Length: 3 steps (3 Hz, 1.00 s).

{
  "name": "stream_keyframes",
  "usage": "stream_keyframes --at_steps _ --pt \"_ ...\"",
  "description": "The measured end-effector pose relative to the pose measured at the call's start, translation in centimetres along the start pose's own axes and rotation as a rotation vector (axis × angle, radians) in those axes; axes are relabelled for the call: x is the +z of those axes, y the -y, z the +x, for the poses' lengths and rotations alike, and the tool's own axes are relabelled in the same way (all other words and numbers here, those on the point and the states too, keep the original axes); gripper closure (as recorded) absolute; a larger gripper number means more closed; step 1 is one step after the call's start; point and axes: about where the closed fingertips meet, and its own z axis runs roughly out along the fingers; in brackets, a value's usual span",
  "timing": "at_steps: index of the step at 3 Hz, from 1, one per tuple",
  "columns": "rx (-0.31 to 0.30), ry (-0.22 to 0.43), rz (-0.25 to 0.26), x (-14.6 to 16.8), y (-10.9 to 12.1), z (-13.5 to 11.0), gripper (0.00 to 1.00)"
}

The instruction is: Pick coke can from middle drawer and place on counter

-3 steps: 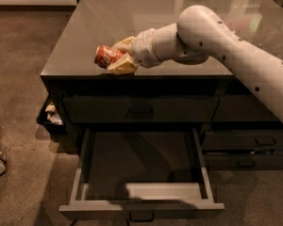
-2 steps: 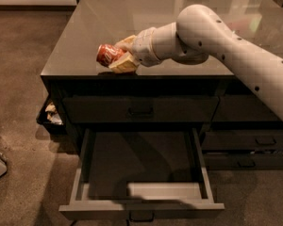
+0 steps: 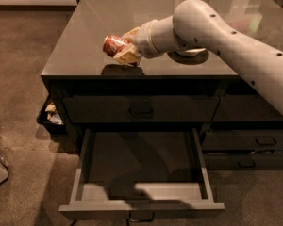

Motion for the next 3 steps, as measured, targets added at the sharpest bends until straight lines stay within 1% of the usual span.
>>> stream_keyframes --at_steps 1,2,3 --pt "0.017 -0.041 0.009 0.94 0.98 0.81 1.00" --pt "0.023 -0.083 0.011 1.46 1.44 1.27 0.81" --pt "0.024 -0.105 0.012 1.65 1.52 1.43 0.58"
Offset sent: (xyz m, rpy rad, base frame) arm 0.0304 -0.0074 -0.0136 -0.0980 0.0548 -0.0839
